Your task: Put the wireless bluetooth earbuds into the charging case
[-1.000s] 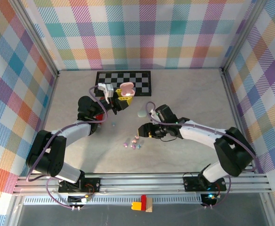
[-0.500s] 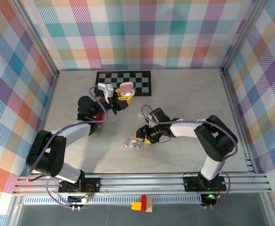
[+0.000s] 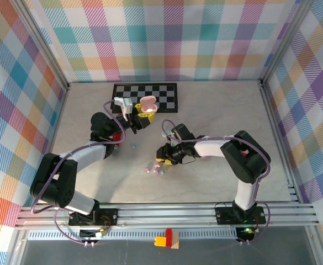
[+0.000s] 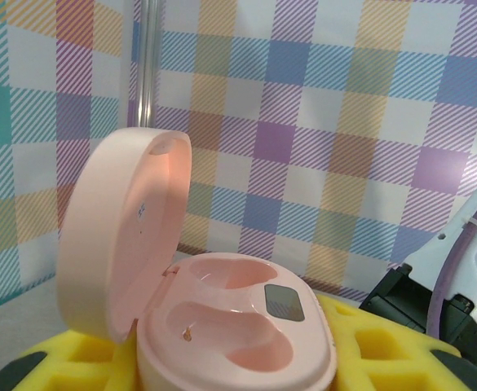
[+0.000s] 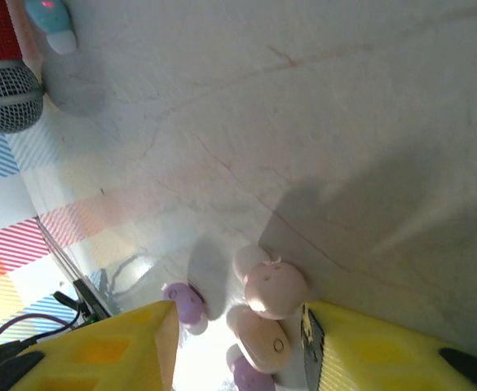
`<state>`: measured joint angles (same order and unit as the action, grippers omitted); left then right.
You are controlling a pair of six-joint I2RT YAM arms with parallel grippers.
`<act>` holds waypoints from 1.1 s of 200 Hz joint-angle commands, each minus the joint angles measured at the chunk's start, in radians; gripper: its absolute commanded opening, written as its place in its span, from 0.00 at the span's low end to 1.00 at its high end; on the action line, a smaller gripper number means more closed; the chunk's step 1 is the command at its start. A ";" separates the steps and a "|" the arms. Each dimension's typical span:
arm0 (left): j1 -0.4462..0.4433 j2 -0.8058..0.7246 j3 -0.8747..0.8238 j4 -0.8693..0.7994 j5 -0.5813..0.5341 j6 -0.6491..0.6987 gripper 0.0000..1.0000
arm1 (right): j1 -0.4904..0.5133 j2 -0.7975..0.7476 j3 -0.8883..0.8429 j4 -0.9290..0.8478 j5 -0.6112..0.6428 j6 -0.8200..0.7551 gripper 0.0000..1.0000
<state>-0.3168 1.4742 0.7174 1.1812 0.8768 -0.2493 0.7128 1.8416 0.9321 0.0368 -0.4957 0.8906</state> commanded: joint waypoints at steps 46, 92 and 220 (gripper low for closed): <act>0.015 -0.034 0.001 0.038 0.005 0.012 0.38 | 0.008 0.035 0.062 -0.031 0.036 -0.018 0.41; 0.016 -0.037 -0.002 0.040 0.005 0.012 0.38 | 0.013 0.007 0.034 -0.056 0.062 -0.011 0.40; 0.017 -0.043 -0.004 0.014 0.008 0.033 0.37 | 0.014 0.064 0.111 -0.171 0.114 -0.044 0.17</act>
<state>-0.3103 1.4570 0.7174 1.1805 0.8772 -0.2428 0.7197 1.9072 1.0290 -0.0643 -0.4446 0.8856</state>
